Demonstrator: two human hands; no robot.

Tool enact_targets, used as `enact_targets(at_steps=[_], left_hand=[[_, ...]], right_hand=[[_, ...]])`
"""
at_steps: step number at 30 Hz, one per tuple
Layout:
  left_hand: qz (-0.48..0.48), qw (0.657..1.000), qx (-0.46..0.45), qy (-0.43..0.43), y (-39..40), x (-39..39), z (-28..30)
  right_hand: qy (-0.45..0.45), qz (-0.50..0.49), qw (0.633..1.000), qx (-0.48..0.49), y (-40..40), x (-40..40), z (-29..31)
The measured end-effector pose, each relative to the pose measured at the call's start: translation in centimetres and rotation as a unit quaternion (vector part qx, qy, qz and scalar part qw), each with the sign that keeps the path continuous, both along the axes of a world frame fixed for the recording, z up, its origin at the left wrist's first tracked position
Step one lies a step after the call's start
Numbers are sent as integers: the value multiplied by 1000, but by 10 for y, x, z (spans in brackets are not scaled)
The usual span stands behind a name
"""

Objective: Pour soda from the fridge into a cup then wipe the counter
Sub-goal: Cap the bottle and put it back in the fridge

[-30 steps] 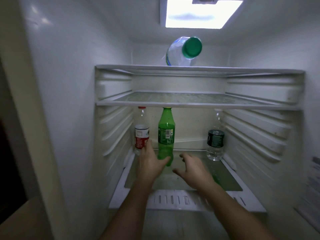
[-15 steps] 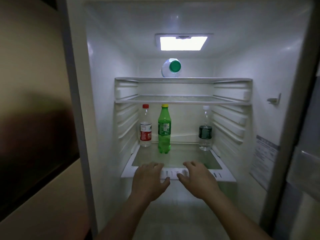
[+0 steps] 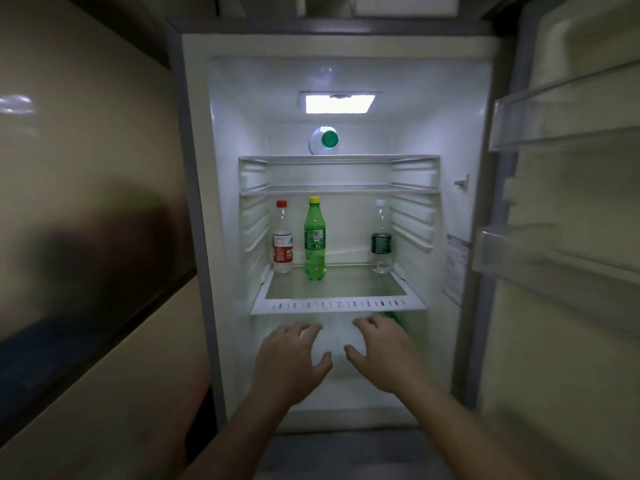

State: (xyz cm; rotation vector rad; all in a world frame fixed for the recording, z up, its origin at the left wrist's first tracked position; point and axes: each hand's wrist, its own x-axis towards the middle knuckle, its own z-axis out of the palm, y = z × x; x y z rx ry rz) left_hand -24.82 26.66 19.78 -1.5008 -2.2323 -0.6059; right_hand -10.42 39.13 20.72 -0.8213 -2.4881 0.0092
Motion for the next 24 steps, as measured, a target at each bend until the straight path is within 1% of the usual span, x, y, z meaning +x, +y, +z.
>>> enact_targets(at_steps=[5, 10, 15, 18, 21, 24], left_hand=[[-58, 998, 21, 25, -38, 40, -4], [-134, 991, 29, 8, -79, 86, -17], [-222, 975, 22, -13, -111, 154, -37], [-250, 968, 11, -12, -127, 195, -44], [-281, 960, 9, -11, -142, 237, -47], [-314, 949, 8, 2, -152, 283, -49]], right_hand=[[-2, -38, 999, 0, -55, 46, -7], [-25, -80, 996, 9, -113, 105, -22], [-31, -118, 992, -13, -158, 177, -43], [-34, -157, 987, -24, -188, 222, -43], [-36, -195, 980, -12, -215, 266, -42], [-19, -223, 975, 2, -242, 312, -42]])
